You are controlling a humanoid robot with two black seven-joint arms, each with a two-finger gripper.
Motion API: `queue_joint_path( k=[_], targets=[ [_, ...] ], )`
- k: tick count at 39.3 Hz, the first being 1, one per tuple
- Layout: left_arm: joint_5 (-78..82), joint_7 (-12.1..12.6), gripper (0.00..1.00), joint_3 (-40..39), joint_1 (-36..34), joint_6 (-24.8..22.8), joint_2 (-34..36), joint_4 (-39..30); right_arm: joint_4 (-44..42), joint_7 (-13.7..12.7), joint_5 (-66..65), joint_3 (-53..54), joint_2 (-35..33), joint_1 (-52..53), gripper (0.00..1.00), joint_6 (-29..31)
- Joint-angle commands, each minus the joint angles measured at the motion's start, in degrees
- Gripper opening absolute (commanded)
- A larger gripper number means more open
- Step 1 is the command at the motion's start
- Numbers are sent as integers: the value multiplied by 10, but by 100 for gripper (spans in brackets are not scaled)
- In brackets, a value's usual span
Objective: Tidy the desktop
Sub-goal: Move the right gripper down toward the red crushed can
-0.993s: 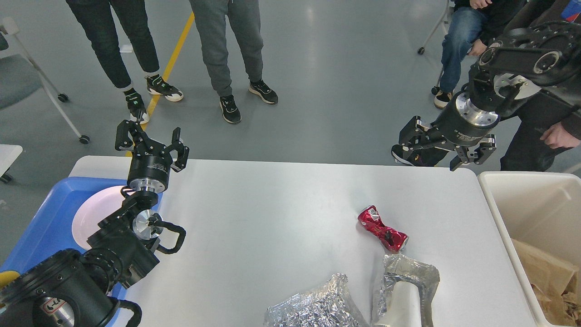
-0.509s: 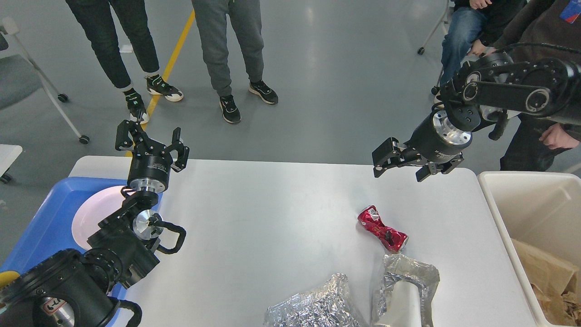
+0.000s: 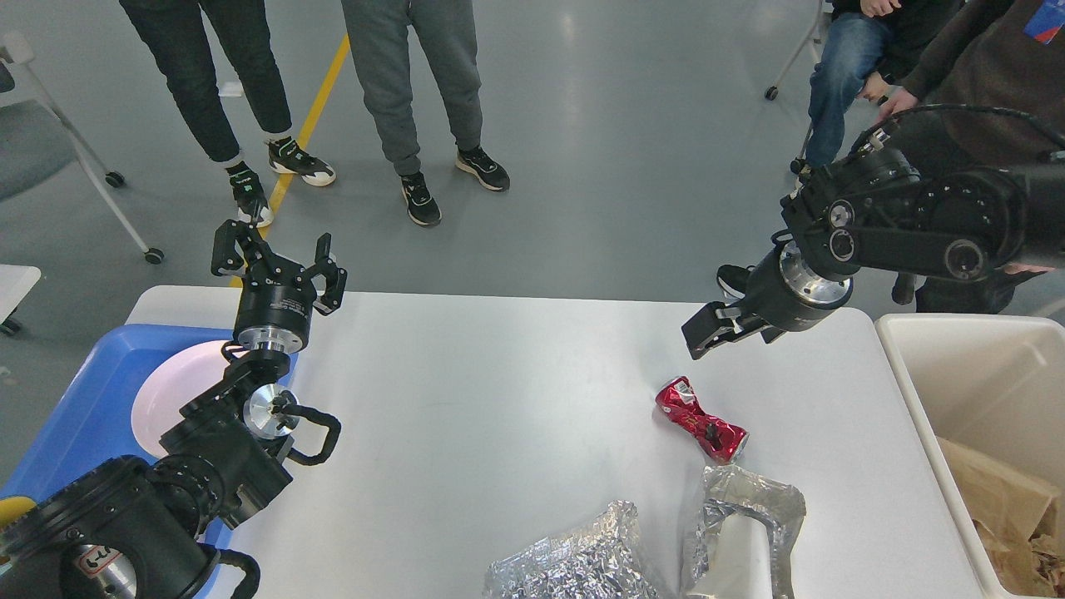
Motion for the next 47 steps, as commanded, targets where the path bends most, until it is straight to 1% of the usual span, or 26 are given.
queue_joint_path(
  k=[1, 13, 25, 30, 37, 39, 41, 47],
  targets=[
    [0, 1, 97, 0, 0, 0, 0, 0, 13, 0, -16, 0, 0, -6, 100, -2],
    [0, 1, 97, 0, 0, 0, 1, 0, 7, -3, -4, 2, 5, -26, 100, -1],
    [0, 1, 97, 0, 0, 0, 1, 0, -2, -6, 69, 3, -1, -32, 100, -5],
    [0, 0, 97, 0, 0, 0, 0, 0, -2, -6, 130, 3, -3, -33, 100, -6],
    [0, 0, 97, 0, 0, 0, 0, 0, -16, -4, 116, 2, 2, -43, 100, -6],
    [0, 1, 97, 0, 0, 0, 1, 0, -16, -4, 89, 2, 5, -46, 100, -15],
    [0, 1, 97, 0, 0, 0, 0, 0, -15, -4, 42, 3, 9, -56, 100, -44],
    [0, 1, 97, 0, 0, 0, 0, 0, -14, -5, -14, 2, 32, -89, 100, -101]
  ],
)
